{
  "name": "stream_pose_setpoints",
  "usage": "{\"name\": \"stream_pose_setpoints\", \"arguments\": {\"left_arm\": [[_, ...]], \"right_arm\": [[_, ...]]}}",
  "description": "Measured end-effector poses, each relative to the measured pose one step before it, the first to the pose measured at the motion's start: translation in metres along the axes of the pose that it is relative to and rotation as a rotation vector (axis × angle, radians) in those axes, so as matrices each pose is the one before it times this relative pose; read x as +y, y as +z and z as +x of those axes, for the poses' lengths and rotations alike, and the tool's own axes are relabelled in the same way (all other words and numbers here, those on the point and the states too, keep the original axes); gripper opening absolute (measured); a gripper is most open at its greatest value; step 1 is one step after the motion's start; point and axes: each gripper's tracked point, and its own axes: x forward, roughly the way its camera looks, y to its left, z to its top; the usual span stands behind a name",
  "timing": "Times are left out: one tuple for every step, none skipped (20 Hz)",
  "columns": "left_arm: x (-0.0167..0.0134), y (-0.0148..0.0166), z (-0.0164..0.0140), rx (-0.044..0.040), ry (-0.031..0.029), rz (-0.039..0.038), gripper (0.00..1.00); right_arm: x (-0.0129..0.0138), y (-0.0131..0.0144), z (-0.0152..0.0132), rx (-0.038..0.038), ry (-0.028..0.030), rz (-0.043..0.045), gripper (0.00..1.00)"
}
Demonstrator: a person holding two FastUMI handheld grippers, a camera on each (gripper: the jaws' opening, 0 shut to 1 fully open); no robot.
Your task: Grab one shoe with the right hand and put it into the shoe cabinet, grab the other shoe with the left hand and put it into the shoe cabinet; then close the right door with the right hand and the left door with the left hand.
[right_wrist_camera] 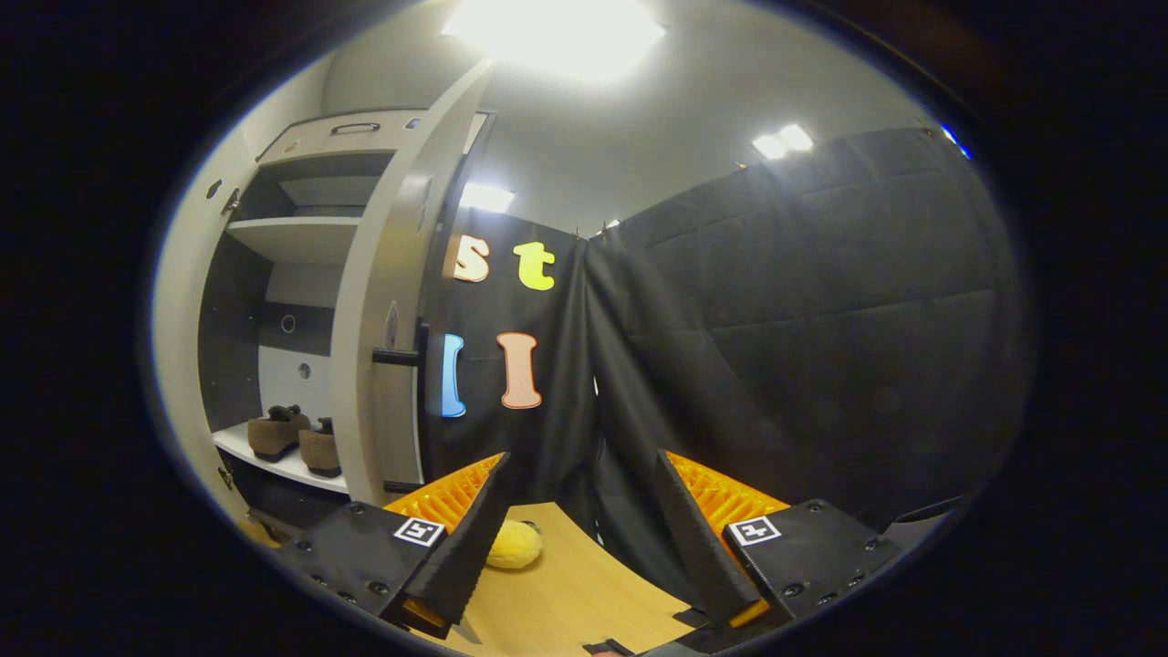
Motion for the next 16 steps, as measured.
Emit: {"name": "stream_pose_setpoints", "arguments": {"left_arm": [[0.0063,-0.00178,-0.00066,0.00487,0.01348,-0.0017,1.0],[0.00537,0.00022,0.00041,0.00246,0.01113,-0.00227,1.0],[0.00376,-0.00039,-0.00229,-0.00138,0.00762,-0.00362,1.0],[0.00429,-0.00045,0.00007,-0.00113,0.0077,-0.00302,0.95],[0.00422,0.00094,0.00028,0.0,0.0106,-0.00154,0.95],[0.00351,-0.00005,-0.00006,-0.00096,0.00734,-0.00094,1.0],[0.00283,0.00016,-0.00045,-0.00173,0.00447,-0.00099,0.95],[0.00191,0.00057,0.00058,0.00026,0.00231,-0.00071,0.95],[0.00093,0.00048,0.0015,0.00287,-0.00127,0.00069,0.95],[0.00026,0.00058,0.00247,0.00109,-0.00232,0.0029,0.95],[0.00089,0.00116,0.00325,-0.0025,-0.00206,0.00465,1.0],[-0.00059,0.00195,0.00212,-0.00598,-0.00475,0.00331,1.0],[-0.00068,0.00213,0.00236,-0.00578,-0.00859,0.00183,1.0],[-0.00249,0.00226,0.00137,-0.00599,-0.00948,0.00077,1.0],[-0.00224,0.00145,0.00322,-0.00288,-0.01065,0.00121,1.0],[-0.00208,-0.00034,0.0017,-0.00167,-0.00566,0.00034,0.95]], "right_arm": [[0.00486,-0.00001,0.0044,0.00172,0.00679,0.00526,0.97],[0.0071,-0.00015,0.00621,0.00384,0.00981,0.00598,0.97],[0.0068,0.00025,0.00374,0.00347,0.00912,0.00496,0.97],[0.00753,0.00069,0.00345,0.00107,0.0174,0.00515,0.97],[0.00953,0.00036,0.00256,0.00192,0.01606,-0.00318,0.97],[0.00222,-0.0007,-0.0003,-0.00275,-0.01269,-0.02345,0.97],[-0.0018,0.00247,-0.00352,-0.02009,-0.00142,-0.02268,0.93],[0.00122,0.00071,0.00107,0.00233,0.00252,-0.00728,0.89],[0.00333,0.00161,-0.00246,-0.00146,0.00833,0.00967,0.89],[0.00341,-0.00038,-0.00151,0.00655,0.00484,0.00704,0.93],[0.0023,0.00062,-0.00114,-0.00428,0.00082,0.00174,0.93],[0.00357,0.00007,-0.00162,-0.00148,0.00161,-0.00556,0.89],[0.00523,0.00044,-0.00326,-0.00486,0.00834,0.00113,0.93],[0.00717,0.00067,-0.00294,-0.00087,0.01861,0.00809,0.89],[0.01072,0.00104,-0.00288,-0.00305,0.02623,0.01673,0.93],[0.00818,0.00046,-0.00241,-0.00295,0.02034,0.01168,0.93]]}}
